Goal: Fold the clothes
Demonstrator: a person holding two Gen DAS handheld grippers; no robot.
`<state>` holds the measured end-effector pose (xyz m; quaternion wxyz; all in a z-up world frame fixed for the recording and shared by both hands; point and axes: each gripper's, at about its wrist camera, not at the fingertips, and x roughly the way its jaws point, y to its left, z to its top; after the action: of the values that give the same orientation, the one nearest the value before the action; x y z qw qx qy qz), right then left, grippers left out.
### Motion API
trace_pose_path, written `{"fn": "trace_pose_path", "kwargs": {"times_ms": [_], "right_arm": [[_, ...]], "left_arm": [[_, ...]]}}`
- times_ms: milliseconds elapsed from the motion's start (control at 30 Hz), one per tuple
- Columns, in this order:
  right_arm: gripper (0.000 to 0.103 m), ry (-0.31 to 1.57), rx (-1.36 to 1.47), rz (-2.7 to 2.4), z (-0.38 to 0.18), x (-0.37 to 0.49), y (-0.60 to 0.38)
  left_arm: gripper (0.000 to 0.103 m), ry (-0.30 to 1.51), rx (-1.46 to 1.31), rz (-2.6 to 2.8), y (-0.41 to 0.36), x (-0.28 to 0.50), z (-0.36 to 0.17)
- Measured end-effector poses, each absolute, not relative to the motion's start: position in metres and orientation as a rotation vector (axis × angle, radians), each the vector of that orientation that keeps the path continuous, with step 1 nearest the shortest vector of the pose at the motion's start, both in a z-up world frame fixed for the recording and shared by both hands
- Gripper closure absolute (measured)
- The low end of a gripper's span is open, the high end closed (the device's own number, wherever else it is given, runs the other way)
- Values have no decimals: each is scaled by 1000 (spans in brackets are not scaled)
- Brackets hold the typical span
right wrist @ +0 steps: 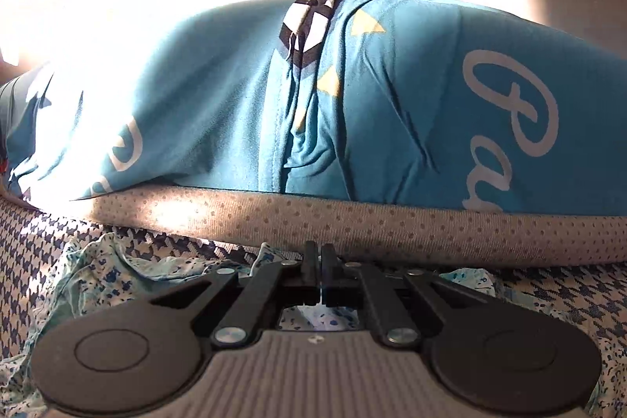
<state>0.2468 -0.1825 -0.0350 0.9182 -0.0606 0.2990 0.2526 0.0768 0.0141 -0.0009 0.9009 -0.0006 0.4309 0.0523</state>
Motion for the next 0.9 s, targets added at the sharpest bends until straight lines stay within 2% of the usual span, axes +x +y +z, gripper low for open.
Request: {"fn": "trace_pose_path", "kwargs": {"times_ms": [133, 233, 333, 433, 733, 900], "right_arm": [[98, 568, -198, 495, -30, 235, -167], [90, 540, -268, 392, -33, 237, -174], [89, 554, -187, 335, -33, 245, -210], [77, 562, -164, 257, -32, 250, -251], [74, 651, 8, 102, -29, 238, -359], [65, 681, 78, 43, -34, 229, -379]], "left_arm": [[0, 899, -29, 121, 21, 77, 0], [0, 902, -45, 122, 23, 76, 1], [0, 900, -51, 120, 22, 76, 2], [0, 899, -49, 116, 19, 77, 2], [0, 864, 4, 113, 9, 76, 1], [0, 855, -11, 114, 12, 76, 3]]}}
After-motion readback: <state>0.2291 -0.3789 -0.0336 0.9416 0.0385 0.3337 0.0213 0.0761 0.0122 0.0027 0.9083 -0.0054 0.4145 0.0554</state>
